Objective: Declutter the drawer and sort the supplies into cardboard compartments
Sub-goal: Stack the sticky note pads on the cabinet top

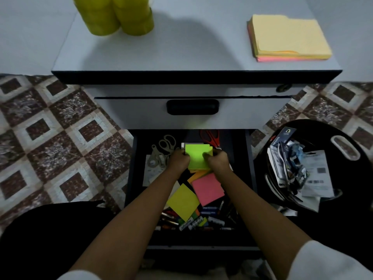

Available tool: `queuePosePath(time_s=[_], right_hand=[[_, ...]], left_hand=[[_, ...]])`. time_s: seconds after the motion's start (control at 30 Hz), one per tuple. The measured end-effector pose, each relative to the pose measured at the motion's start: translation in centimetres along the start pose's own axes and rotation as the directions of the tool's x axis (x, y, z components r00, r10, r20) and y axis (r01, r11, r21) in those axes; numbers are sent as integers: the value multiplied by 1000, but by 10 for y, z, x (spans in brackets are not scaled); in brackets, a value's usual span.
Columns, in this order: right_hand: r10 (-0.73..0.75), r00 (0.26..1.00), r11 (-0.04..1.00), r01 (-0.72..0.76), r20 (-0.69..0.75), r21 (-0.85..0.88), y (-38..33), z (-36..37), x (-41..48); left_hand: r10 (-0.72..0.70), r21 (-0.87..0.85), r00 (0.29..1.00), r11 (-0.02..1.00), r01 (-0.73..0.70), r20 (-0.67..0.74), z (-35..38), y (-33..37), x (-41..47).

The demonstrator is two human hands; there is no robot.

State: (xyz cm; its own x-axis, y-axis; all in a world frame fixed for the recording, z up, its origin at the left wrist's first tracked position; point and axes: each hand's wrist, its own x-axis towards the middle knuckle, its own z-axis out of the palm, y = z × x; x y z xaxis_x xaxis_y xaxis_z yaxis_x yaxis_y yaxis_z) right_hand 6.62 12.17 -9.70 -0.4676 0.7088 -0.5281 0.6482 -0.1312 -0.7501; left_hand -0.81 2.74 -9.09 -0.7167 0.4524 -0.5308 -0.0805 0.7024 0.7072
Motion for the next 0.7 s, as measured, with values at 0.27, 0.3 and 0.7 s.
queuePosePath(time_s=[0.27,0.3,0.7], right_hand=[[-53,995,998,56,89,-29,15,-31,-21],[-41,994,998,46,99,-40,20,-34,-26],[-90,989,901,133,121,-413,66,-34,-53]], left_hand=[[123,16,988,992,-125,98,6,-9,-24],[130,4,985,991,-131,110,11,-12,-32],[-118,-93,988,987,127,97,59,-37,-83]])
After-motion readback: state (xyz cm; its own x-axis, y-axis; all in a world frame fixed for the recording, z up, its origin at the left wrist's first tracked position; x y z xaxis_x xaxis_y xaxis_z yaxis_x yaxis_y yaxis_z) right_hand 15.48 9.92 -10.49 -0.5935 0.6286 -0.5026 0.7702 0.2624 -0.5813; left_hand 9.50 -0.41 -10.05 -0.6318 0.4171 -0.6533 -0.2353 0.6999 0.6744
